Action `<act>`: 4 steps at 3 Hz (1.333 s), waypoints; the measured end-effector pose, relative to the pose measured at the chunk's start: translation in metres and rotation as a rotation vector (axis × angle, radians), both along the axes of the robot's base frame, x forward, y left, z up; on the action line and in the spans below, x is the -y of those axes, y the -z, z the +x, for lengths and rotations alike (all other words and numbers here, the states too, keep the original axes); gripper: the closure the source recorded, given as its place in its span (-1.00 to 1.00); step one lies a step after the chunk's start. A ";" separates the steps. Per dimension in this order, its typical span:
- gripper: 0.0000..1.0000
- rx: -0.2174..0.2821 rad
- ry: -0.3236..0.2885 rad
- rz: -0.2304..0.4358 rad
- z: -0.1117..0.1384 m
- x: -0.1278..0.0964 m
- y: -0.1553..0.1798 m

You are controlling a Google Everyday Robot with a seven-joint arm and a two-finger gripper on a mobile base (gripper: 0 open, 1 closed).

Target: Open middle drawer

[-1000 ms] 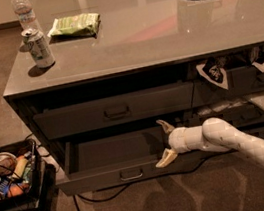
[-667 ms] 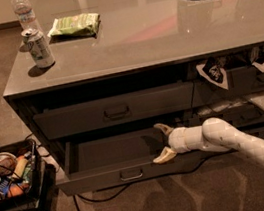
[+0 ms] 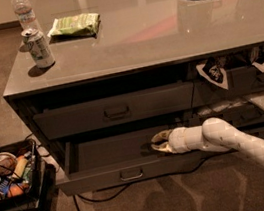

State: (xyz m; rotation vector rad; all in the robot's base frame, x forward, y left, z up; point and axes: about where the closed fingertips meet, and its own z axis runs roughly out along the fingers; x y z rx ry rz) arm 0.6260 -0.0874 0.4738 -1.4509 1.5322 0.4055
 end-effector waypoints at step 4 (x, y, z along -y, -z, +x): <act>1.00 -0.019 -0.112 -0.143 0.043 -0.012 0.022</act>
Offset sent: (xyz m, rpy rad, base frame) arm 0.0346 0.0053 -0.0148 -0.0016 -0.0443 0.0842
